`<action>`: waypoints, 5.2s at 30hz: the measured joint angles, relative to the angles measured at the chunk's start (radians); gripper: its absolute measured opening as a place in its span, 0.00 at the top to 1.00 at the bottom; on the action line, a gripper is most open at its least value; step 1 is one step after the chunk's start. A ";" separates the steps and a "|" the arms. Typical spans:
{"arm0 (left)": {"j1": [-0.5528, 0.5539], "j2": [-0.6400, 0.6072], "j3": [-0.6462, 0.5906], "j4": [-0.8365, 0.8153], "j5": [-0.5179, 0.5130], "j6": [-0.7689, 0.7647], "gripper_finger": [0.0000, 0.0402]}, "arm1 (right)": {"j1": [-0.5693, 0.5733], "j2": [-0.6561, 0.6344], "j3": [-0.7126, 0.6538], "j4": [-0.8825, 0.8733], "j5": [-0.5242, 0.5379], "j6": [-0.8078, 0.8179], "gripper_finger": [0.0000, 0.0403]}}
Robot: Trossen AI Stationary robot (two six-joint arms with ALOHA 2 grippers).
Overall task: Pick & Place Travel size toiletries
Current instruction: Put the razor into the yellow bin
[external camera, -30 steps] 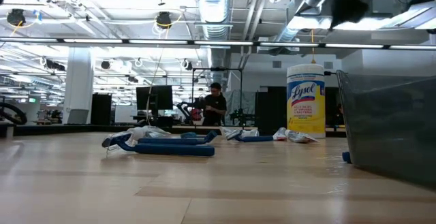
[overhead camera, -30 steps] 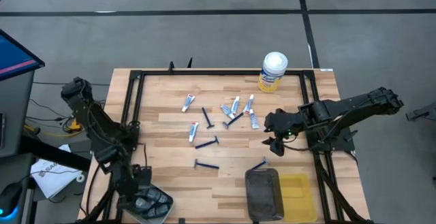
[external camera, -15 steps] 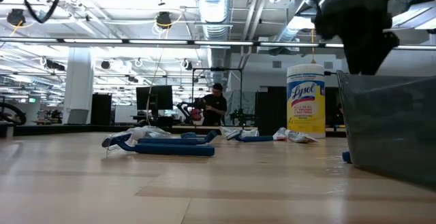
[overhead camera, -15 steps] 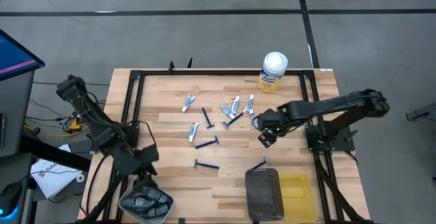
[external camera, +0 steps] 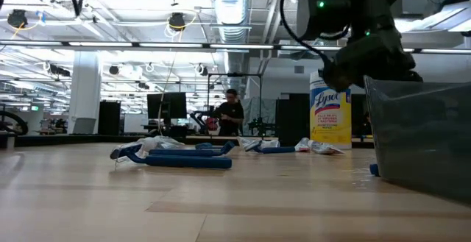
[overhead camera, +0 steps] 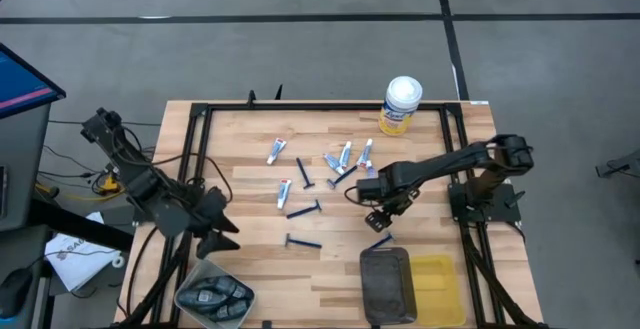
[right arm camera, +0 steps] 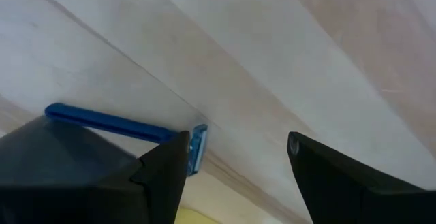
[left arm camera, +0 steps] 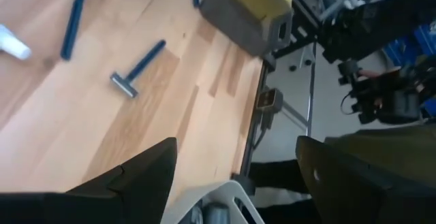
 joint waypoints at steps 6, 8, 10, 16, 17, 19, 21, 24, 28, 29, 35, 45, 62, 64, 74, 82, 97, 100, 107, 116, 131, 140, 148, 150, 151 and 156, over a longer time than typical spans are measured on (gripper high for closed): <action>0.000 -0.015 0.000 -0.001 -0.024 0.026 0.26 | 0.003 0.051 0.000 0.032 -0.046 -0.001 0.40; 0.000 -0.015 0.000 -0.001 -0.025 0.029 0.26 | 0.003 0.063 0.000 0.044 -0.059 -0.001 0.40; 0.000 -0.015 0.000 -0.001 -0.025 0.029 0.26 | 0.008 0.062 0.000 0.041 -0.059 -0.001 0.40; 0.000 -0.014 0.000 -0.001 -0.025 0.029 0.26 | 0.017 0.062 0.000 0.059 -0.083 -0.007 0.40; 0.000 -0.014 0.000 -0.001 -0.025 0.029 0.26 | 0.018 0.062 0.000 0.059 -0.084 -0.008 0.40; 0.000 -0.014 0.000 -0.001 -0.025 0.029 0.26 | 0.024 0.081 0.000 0.070 -0.089 -0.008 0.40; 0.000 -0.014 0.000 -0.001 -0.026 0.029 0.26 | 0.030 0.104 -0.001 0.072 -0.107 -0.010 0.40; 0.000 -0.014 0.000 -0.001 -0.026 0.029 0.26 | 0.039 0.141 0.000 0.088 -0.135 -0.026 0.40; 0.000 -0.014 0.000 -0.001 -0.026 0.029 0.26 | 0.038 0.171 0.003 0.077 -0.144 -0.047 0.41; 0.000 -0.014 0.000 -0.001 -0.026 0.029 0.26 | 0.035 0.173 0.003 0.076 -0.150 -0.050 0.41; 0.000 -0.014 0.000 -0.001 -0.026 0.029 0.26 | 0.027 0.174 0.001 0.068 -0.144 -0.059 0.54; 0.000 -0.014 0.000 -0.005 -0.042 0.034 0.26 | 0.000 0.166 0.002 0.080 -0.129 -0.223 0.79; 0.000 -0.014 0.000 -0.015 -0.086 0.037 0.26 | 0.005 0.135 0.247 0.072 -0.124 -0.779 0.80; 0.000 -0.014 0.000 -0.015 -0.086 0.037 0.26 | 0.003 0.135 0.251 0.057 -0.164 -0.813 0.89; 0.000 -0.014 0.000 -0.022 -0.086 0.037 0.26 | -0.022 0.135 0.212 0.005 -0.329 -1.028 0.99; 0.000 -0.014 0.000 -0.028 -0.086 0.037 0.26 | -0.054 0.135 0.111 0.002 -0.377 -1.102 1.00; 0.000 -0.014 0.000 -0.029 -0.093 0.036 0.26 | -0.052 0.135 0.023 -0.005 -0.396 -1.186 1.00; 0.000 -0.014 0.000 -0.029 -0.093 0.036 0.26 | -0.058 0.135 0.011 -0.020 -0.392 -1.189 1.00; 0.000 -0.014 0.000 -0.029 -0.093 0.030 0.26 | -0.062 0.135 -0.069 -0.036 -0.389 -1.197 1.00; 0.000 -0.014 0.000 -0.030 -0.093 0.029 0.26 | -0.049 0.135 -0.083 0.017 -0.391 -1.207 1.00; 0.000 -0.014 0.000 -0.030 -0.093 0.025 0.26 | -0.052 0.143 -0.082 0.166 -0.390 -1.161 1.00; 0.000 -0.014 0.000 -0.031 -0.101 0.026 0.26 | -0.111 0.143 -0.025 0.274 -0.387 -1.102 1.00; 0.000 -0.014 0.000 -0.030 -0.101 0.021 0.26 | -0.193 0.141 0.162 0.147 -0.347 -1.099 1.00; 0.000 -0.014 0.000 -0.030 -0.101 0.011 0.26 | -0.203 0.141 0.185 0.056 -0.342 -1.099 1.00; 0.000 -0.014 0.000 -0.030 -0.101 0.005 0.26 | -0.205 0.141 0.186 0.016 -0.342 -1.100 1.00; 0.000 -0.014 0.000 -0.030 -0.101 0.002 0.26 | -0.185 0.141 0.146 -0.095 -0.342 -1.133 1.00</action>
